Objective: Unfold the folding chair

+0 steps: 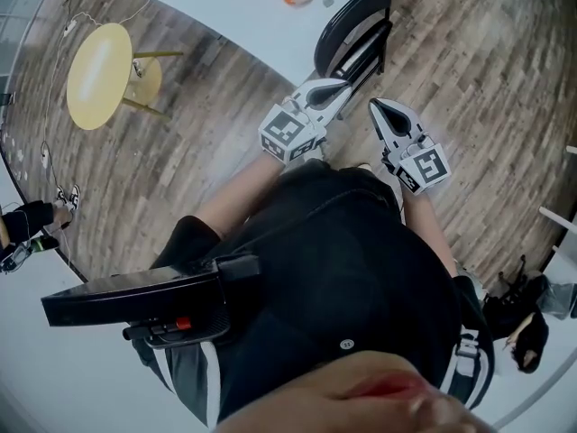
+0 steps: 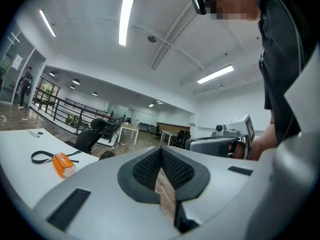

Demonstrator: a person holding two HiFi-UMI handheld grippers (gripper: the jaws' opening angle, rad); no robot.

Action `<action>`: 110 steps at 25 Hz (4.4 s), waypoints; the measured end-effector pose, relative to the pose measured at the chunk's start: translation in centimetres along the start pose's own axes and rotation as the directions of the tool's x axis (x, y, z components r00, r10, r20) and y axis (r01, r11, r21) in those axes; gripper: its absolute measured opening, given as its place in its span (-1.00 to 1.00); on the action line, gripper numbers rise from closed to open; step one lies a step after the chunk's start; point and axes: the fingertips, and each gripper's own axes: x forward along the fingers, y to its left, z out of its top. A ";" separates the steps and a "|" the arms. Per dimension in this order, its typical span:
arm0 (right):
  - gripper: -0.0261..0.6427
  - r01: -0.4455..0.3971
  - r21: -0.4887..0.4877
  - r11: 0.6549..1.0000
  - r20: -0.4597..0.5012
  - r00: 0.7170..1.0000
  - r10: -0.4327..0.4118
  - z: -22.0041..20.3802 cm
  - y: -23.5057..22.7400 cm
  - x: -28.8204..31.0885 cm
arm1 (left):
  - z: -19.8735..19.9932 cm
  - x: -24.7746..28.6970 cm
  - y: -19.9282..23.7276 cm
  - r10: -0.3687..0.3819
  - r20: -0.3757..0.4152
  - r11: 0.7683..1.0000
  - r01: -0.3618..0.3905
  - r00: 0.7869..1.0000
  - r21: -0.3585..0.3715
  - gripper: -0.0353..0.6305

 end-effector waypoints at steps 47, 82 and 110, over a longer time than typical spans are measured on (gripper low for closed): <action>-0.90 -0.025 0.142 0.989 -0.135 0.990 0.045 -9.5 -19.0 12.0 | -15.2 16.4 26.1 0.085 -0.778 0.958 -0.267 0.623 -0.109 -0.38; -0.90 0.342 0.292 0.893 -0.286 0.922 -0.260 -16.5 -24.0 6.9 | -17.9 19.7 21.9 0.051 -0.807 0.941 -0.299 0.588 -0.159 -0.60; -0.17 0.791 0.486 0.372 -0.724 0.603 -0.336 -39.0 -28.3 8.7 | -17.7 22.2 14.3 0.059 -0.769 0.936 -0.304 0.636 -0.180 -0.63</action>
